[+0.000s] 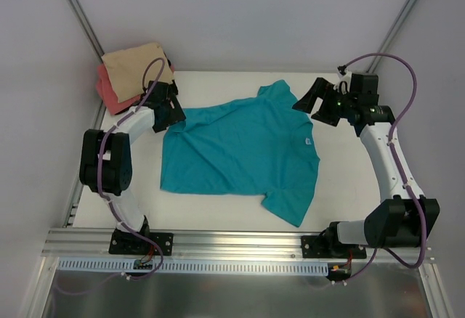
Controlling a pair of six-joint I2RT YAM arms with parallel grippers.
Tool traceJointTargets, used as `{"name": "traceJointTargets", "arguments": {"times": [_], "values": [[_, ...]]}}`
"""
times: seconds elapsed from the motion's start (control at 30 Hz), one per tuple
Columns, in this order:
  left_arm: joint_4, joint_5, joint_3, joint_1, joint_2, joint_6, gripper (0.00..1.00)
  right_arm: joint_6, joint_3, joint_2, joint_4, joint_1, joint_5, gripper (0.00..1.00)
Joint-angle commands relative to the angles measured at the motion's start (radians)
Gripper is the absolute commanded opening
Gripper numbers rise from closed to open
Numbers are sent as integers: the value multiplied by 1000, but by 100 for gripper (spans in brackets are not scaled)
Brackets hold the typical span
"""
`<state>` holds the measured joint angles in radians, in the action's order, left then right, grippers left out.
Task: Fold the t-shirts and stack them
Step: Flatten out the tshirt
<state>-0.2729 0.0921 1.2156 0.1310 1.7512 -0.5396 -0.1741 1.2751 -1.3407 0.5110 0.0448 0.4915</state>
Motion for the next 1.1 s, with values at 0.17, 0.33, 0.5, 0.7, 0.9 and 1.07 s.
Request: {"name": "traceJointTargets", "arguments": {"times": [0.17,0.33,0.5,0.7,0.9,1.07], "values": [[161,-91,74,2,132,1,55,50,95,-40,80,3,-33,99],[166,-91,131,-7,198,12,56,54,122,-63,93,0,-36,99],[178,-91,154,-13,222,9,56,61,156,-95,113,-2,-37,99],[170,-91,188,-24,251,16,56,53,176,-121,113,0,-31,100],[164,-77,223,-45,280,55,57,54,179,-133,119,0,-30,100],[156,-34,289,-60,306,113,57,65,184,-147,135,-2,-27,99]]}}
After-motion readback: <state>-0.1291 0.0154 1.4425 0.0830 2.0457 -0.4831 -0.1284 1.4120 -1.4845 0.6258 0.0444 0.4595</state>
